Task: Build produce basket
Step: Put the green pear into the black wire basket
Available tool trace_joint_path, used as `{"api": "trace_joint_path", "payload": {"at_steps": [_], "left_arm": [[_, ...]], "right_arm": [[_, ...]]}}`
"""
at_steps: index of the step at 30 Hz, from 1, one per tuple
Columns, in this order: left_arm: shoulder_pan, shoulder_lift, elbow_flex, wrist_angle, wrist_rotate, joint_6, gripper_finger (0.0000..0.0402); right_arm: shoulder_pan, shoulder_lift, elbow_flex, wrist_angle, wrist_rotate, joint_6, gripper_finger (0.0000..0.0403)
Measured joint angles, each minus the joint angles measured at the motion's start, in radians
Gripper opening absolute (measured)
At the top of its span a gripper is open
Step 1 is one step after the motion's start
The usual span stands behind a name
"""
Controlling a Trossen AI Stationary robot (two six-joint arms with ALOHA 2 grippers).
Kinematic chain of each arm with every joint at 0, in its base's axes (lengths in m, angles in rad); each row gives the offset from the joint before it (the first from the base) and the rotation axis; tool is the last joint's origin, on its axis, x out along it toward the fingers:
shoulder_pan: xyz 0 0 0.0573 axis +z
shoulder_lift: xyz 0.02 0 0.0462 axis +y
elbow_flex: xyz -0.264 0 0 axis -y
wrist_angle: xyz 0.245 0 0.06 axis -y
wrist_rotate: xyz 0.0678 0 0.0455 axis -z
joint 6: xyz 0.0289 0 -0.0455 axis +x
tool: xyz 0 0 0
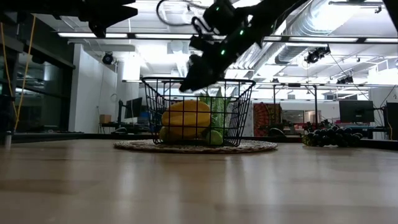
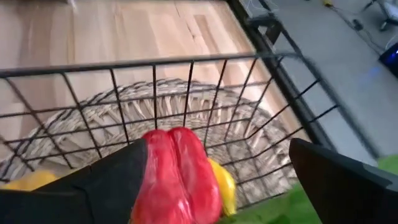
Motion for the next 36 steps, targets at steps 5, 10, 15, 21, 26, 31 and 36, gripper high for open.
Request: {"api": "trace_joint_path", "payload": {"at_steps": [5, 10, 15, 21, 26, 31, 36], "left_arm": [[0.000, 0.000, 0.000, 0.000, 0.000, 0.000, 0.0189], [0.000, 0.000, 0.000, 0.001, 0.000, 0.000, 0.0188], [0.000, 0.000, 0.000, 0.002, 0.000, 0.010, 0.0188], [0.000, 0.000, 0.000, 0.003, 0.000, 0.044, 0.0188], [0.000, 0.000, 0.000, 0.003, 0.000, 0.044, 0.0188], [0.000, 0.000, 0.000, 0.003, 0.000, 0.044, 0.0188], [0.000, 0.000, 0.000, 0.003, 0.000, 0.044, 0.0188]], "right_arm": [[0.042, -0.140, -0.052, -0.080, -0.018, -0.047, 0.0378], [0.109, -0.355, -0.287, 0.057, -0.026, 0.003, 0.0378], [0.177, -0.558, -0.582, 0.383, -0.025, 0.077, 0.0378], [0.206, -0.681, -0.783, 0.624, -0.026, 0.131, 0.0378], [0.199, -0.698, -0.814, 0.647, -0.025, 0.129, 0.0378], [0.198, -0.698, -0.814, 0.647, -0.024, 0.128, 0.0378], [0.198, -0.698, -0.814, 0.646, -0.024, 0.138, 0.0378]]}}
